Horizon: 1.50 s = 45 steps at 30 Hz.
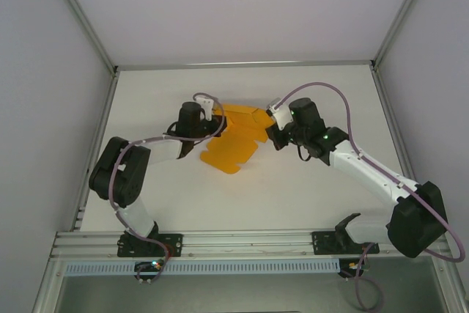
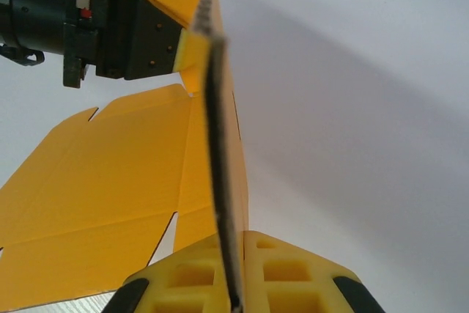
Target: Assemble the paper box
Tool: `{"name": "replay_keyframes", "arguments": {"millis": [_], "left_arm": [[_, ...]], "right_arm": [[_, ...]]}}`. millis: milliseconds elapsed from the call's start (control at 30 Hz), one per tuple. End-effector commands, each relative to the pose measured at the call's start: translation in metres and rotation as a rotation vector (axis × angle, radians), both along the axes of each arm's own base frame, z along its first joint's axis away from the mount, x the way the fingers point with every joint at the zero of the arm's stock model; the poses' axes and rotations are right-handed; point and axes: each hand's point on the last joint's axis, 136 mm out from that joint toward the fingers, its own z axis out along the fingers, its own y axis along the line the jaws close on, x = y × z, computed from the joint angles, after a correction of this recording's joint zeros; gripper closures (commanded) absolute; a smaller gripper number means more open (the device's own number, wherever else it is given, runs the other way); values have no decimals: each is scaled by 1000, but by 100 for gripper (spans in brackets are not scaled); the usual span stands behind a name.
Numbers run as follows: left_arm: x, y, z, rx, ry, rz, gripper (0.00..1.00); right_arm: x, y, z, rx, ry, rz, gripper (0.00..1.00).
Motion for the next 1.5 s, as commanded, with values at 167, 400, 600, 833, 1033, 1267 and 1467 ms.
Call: {"name": "replay_keyframes", "arguments": {"millis": [167, 400, 600, 833, 1033, 1267, 1467], "left_arm": [[20, 86, -50, 423, 188, 395, 100], [26, 78, -43, 405, 237, 424, 100], [21, 30, -11, 206, 112, 200, 89], [-6, 6, 26, -41, -49, -14, 64], [-15, 9, 36, -83, -85, -63, 58], [-30, 0, 60, -179, -205, -170, 54], [-33, 10, 71, -157, -242, -158, 41]], "right_arm": [[-19, 17, 36, 55, -93, 56, 100], [-20, 21, 31, 70, -94, 69, 100], [-20, 20, 24, 61, -79, 61, 100], [-21, 17, 26, 76, -97, 55, 100], [-25, 15, 31, 97, -115, 70, 100], [-31, 21, 28, 105, -91, 118, 100], [-30, 15, 23, 80, -79, 96, 100]]}}
